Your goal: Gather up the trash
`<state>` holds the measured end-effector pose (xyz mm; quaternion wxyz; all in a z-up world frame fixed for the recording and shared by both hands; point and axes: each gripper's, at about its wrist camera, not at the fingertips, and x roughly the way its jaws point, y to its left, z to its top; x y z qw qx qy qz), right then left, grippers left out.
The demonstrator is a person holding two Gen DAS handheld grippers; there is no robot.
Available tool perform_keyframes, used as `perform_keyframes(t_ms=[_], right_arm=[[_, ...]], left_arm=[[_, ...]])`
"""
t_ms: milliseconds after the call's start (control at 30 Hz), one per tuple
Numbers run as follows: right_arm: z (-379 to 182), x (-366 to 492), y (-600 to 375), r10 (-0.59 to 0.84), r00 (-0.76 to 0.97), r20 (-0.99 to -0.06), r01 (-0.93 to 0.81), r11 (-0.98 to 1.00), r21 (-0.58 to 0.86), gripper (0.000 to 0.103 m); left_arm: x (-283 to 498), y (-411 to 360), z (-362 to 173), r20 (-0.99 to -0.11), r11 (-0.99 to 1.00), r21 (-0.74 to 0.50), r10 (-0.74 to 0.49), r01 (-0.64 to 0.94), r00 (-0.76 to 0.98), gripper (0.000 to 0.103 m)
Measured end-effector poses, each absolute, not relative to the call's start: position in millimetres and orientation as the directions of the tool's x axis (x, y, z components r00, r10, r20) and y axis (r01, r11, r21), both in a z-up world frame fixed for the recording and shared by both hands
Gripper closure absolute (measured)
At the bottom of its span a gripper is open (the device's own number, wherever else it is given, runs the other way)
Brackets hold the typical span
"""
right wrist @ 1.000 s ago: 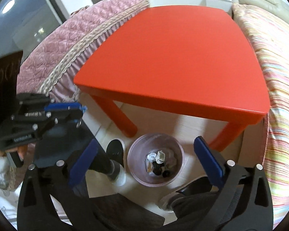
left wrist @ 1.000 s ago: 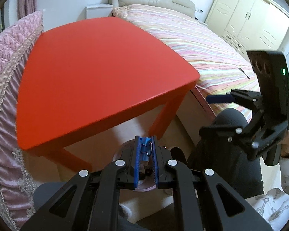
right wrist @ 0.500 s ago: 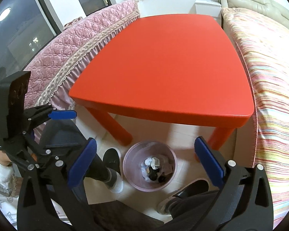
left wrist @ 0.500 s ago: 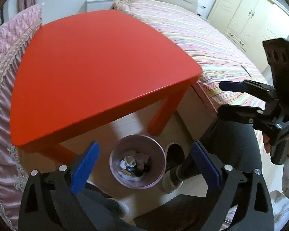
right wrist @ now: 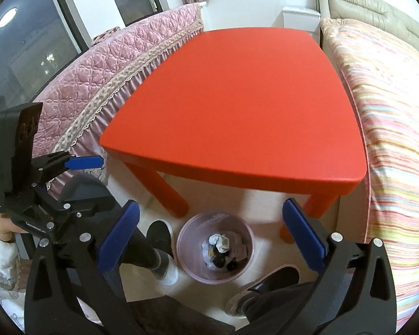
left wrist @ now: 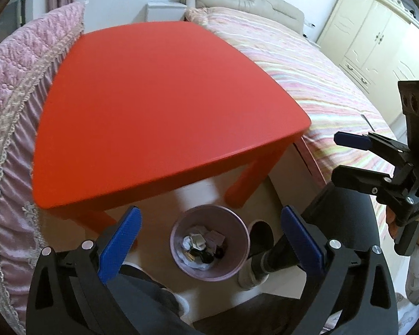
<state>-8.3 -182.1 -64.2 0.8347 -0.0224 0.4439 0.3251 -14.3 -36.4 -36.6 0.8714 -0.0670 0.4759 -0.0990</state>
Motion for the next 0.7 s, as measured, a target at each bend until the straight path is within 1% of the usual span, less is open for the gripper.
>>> perform_keyframes(t_ms=[233,333,500,700], right_arm=[[-39.0,6.3,-169.4,0.531,0.436,-0.726,-0.575,0.785,0.229,0.003],[-26.0,14.0,-163.2,0.536,0.459,-0.708,-0.579,0.785,0.219,0.003],[-9.0,23.1,-151.8,0.55,0.482,-0.682,-0.598,0.775,0.202,0.003],[2.4,34.4,-144.6,0.566,0.49,-0.663,-0.609,0.767,0.204,0.003]], left_arm=[[-6.6,-25.8,-14.9,-0.793,0.986,-0.155,-0.164,0.067,0.586,0.007],[-0.6,-20.7,-4.1,-0.776,0.986,-0.151,-0.16,0.067,0.61,0.007],[9.4,-11.1,14.0,-0.749,0.993,-0.112,-0.116,0.048,0.652,0.007],[20.3,4.7,30.7,-0.718,0.992,-0.128,-0.103,0.014,0.688,0.007]])
